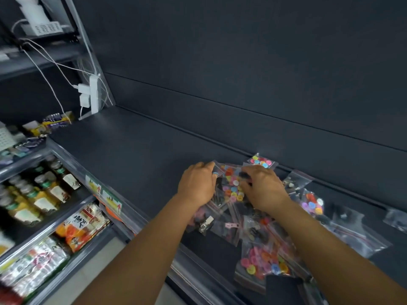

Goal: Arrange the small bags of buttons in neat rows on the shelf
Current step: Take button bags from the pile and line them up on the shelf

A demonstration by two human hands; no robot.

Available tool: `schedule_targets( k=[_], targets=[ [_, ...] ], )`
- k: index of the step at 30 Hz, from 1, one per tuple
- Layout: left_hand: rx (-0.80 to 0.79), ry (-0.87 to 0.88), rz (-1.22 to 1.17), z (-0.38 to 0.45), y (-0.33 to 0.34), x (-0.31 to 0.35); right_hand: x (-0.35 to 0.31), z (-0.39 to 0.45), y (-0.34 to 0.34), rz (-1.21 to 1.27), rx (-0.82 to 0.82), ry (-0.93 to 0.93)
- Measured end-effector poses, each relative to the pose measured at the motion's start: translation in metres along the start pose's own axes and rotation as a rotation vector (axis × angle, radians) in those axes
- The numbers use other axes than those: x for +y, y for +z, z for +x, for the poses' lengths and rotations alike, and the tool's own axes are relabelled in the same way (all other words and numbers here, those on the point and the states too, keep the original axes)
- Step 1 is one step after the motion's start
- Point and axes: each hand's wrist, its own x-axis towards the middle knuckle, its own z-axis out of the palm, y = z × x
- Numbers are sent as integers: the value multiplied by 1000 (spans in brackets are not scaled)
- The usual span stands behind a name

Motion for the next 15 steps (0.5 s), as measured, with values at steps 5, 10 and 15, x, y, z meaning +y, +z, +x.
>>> schedule_targets(
  k=[5,10,15],
  targets=[
    [53,34,-95,11,4,-9,-5,5,2,130,52,-54],
    [71,11,-265,17,3,-16,-17,4,-6,195,22,112],
    [58,34,-305,21,0,-23,-22,5,-1,101,142,175]
  ],
)
